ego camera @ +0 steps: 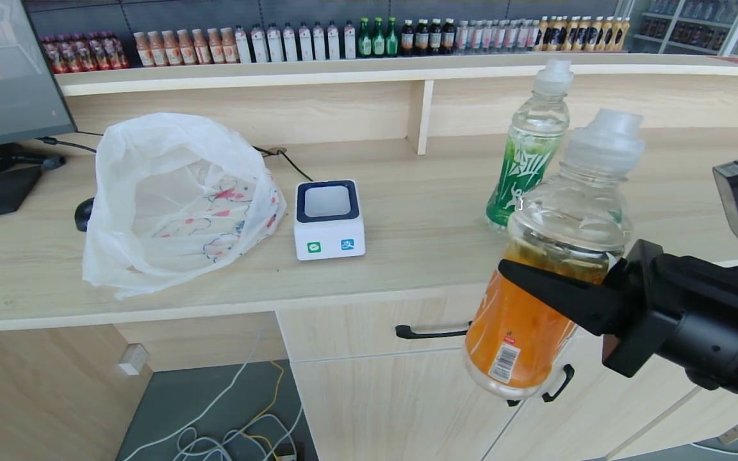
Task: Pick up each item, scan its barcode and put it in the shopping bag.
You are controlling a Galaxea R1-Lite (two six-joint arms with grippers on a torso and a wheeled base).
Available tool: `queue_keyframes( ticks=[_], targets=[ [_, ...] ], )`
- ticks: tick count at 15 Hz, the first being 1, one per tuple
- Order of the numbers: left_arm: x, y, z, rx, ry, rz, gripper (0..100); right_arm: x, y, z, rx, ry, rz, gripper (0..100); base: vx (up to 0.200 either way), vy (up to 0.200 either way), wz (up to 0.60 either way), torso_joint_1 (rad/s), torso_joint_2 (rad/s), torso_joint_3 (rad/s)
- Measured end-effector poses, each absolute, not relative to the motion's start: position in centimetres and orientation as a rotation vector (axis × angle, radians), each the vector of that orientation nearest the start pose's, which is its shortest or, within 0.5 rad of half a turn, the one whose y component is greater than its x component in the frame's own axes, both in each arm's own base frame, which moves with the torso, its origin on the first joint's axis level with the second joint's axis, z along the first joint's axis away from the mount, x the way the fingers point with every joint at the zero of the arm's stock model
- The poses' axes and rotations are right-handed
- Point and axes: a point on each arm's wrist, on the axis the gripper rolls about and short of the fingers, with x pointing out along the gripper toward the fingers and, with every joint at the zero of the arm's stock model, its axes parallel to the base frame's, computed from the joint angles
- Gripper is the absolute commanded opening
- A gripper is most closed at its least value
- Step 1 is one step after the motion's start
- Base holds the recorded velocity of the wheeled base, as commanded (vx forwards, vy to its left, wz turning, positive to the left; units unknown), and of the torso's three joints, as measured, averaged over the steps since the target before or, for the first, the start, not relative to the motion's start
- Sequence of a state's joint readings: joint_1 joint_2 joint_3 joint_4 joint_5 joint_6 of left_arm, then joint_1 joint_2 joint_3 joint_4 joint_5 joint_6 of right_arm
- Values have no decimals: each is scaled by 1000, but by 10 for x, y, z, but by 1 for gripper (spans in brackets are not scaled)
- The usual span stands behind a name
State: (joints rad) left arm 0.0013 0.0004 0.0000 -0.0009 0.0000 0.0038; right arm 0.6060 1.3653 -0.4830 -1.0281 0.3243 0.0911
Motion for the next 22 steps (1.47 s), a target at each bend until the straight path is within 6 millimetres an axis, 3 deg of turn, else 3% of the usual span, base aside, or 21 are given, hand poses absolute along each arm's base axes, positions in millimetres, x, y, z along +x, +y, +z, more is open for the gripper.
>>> queue_keyframes(
  ticks=[5,8,13,22],
  targets=[
    [-23,0,76,4,-1,1,100,186,141,242,158,-133,1095,0,0,0,0,0,0,0],
    [-23,0,76,5,-1,1,100,197,150,244,165,-120,1169,0,0,0,0,0,0,0],
    [-23,0,76,4,-1,1,100,201,157,242,152,-87,1343,0,0,0,0,0,0,0],
    [-23,0,76,4,-1,1,100,212,170,268,287,-56,1432,0,0,0,0,0,0,0]
  ],
)
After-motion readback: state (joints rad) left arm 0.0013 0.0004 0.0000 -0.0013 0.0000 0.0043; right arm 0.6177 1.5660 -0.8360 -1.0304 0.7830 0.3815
